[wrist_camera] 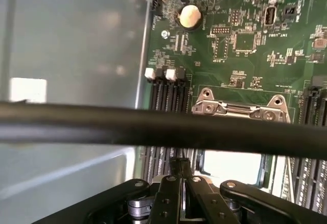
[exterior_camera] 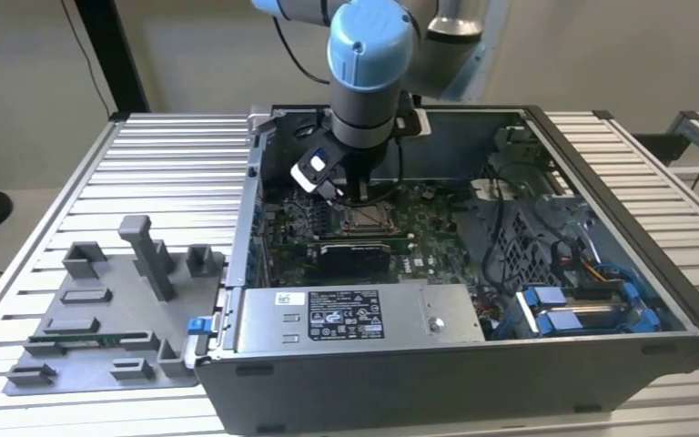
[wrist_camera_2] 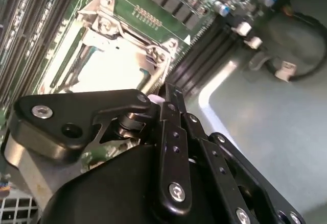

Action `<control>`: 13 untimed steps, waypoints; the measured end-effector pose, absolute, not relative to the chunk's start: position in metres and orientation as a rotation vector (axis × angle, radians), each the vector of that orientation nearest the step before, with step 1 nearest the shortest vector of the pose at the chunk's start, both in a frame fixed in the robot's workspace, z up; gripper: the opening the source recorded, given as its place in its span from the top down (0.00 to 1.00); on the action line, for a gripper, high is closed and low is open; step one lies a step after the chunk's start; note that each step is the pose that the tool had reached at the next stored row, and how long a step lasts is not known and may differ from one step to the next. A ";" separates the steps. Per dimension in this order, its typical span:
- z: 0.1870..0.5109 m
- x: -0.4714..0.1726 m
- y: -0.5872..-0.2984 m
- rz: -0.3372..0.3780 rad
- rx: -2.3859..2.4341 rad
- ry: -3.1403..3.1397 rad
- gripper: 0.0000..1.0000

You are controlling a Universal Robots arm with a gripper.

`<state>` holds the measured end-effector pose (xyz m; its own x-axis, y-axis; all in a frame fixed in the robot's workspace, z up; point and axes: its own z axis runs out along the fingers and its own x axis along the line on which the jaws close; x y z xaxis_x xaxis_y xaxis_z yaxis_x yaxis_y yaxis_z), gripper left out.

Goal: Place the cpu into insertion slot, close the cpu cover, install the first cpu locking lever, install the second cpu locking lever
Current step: 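Install the first cpu locking lever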

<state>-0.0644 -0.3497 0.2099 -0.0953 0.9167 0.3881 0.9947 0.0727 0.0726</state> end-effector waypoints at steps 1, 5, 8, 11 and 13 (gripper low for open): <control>0.211 -0.066 -0.349 -0.471 -1.932 -2.109 1.00; 0.211 -0.078 -0.345 -0.471 -1.932 -2.109 1.00; 0.211 -0.080 -0.345 -0.470 -1.932 -2.110 1.00; 0.208 -0.080 -0.345 -0.468 -1.933 -2.111 1.00; 0.206 -0.081 -0.345 -0.468 -1.934 -2.111 1.00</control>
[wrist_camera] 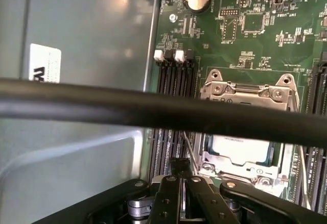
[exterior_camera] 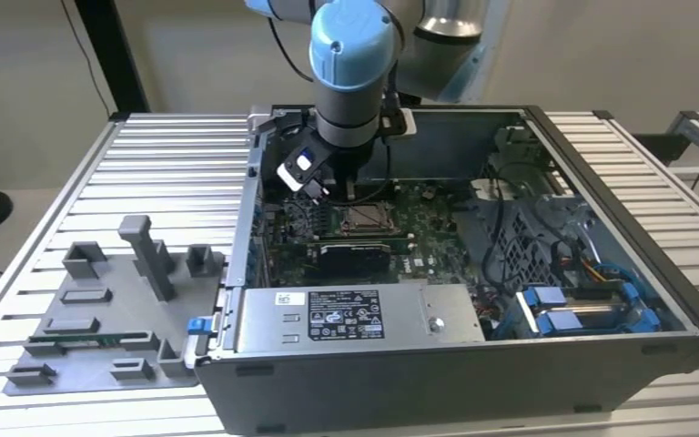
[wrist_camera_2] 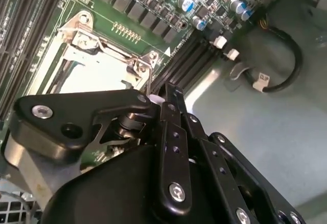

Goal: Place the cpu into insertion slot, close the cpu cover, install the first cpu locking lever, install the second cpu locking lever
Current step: 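Install the first cpu locking lever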

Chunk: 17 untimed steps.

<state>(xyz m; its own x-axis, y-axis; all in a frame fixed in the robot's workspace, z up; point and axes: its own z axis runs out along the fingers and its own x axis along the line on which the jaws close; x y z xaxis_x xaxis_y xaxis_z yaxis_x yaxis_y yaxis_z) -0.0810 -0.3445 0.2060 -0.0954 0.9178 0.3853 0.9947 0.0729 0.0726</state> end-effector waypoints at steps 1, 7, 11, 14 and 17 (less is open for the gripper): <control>0.206 -0.081 -0.345 -0.467 -1.934 -2.112 1.00; 0.203 -0.082 -0.345 -0.465 -1.935 -2.113 1.00; 0.202 -0.082 -0.346 -0.463 -1.935 -2.113 1.00; 0.200 -0.082 -0.347 -0.462 -1.935 -2.112 1.00; 0.198 -0.081 -0.347 -0.461 -1.935 -2.112 1.00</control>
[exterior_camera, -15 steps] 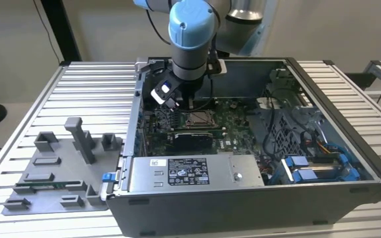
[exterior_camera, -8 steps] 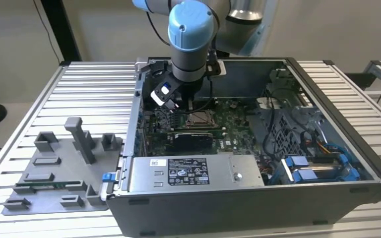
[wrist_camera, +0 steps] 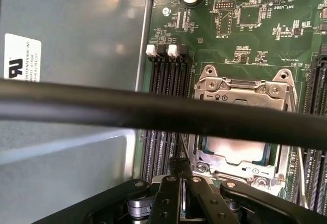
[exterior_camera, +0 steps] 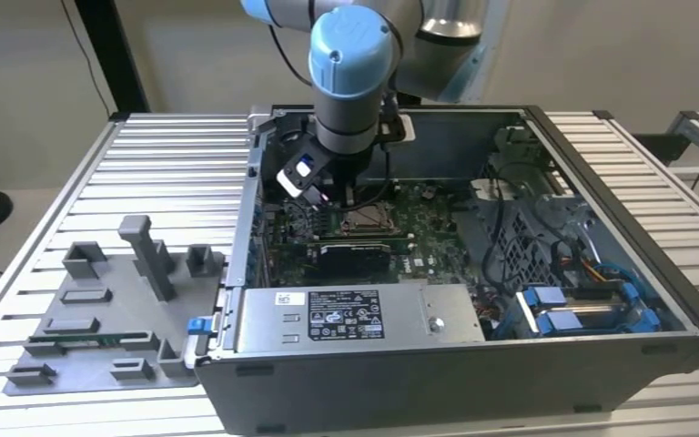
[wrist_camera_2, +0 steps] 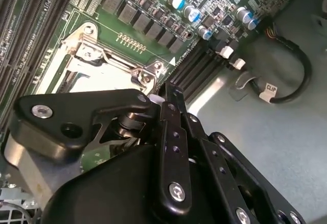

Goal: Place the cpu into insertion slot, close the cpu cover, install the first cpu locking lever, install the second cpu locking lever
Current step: 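Install the first cpu locking lever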

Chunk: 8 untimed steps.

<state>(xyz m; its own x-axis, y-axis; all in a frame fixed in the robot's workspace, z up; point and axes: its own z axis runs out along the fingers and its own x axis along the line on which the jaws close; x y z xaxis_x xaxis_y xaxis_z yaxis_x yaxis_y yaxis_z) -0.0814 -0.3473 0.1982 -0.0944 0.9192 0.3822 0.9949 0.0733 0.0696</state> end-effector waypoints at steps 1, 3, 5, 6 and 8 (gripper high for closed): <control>0.198 -0.081 -0.347 -0.461 -1.935 -2.112 1.00; 0.197 -0.078 -0.347 -0.460 -1.935 -2.111 1.00; 0.196 -0.076 -0.347 -0.458 -1.935 -2.110 1.00; 0.196 -0.075 -0.347 -0.457 -1.935 -2.110 1.00; 0.195 -0.073 -0.347 -0.455 -1.934 -2.109 1.00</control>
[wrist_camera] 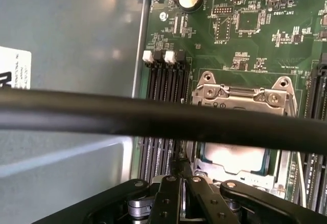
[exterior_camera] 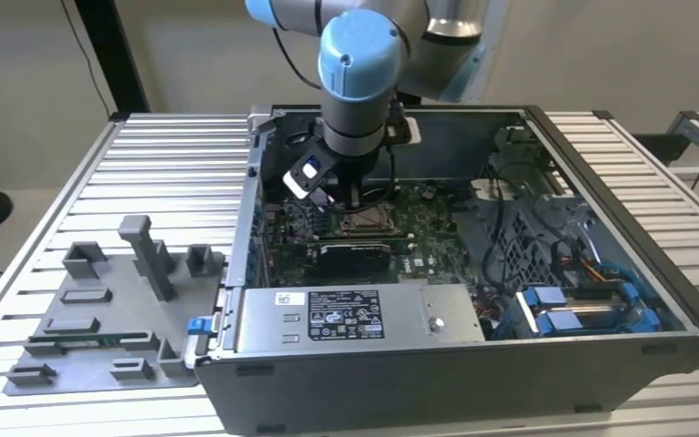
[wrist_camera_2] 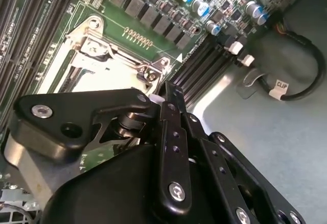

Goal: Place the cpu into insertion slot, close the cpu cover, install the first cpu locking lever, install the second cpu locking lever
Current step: 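Install the first cpu locking lever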

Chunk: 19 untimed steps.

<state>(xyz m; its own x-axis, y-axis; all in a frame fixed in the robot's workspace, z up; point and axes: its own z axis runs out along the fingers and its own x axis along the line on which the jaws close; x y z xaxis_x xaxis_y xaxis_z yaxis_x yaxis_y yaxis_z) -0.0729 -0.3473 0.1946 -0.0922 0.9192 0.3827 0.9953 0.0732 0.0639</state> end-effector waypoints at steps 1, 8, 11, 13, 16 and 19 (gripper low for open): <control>0.194 -0.072 -0.347 -0.454 -1.934 -2.108 1.00; 0.191 -0.065 -0.347 -0.448 -1.933 -2.105 1.00; 0.190 -0.062 -0.347 -0.446 -1.933 -2.103 1.00; 0.189 -0.060 -0.347 -0.444 -1.932 -2.102 1.00; 0.189 -0.059 -0.347 -0.443 -1.932 -2.101 1.00; 0.188 -0.059 -0.347 -0.441 -1.932 -2.100 1.00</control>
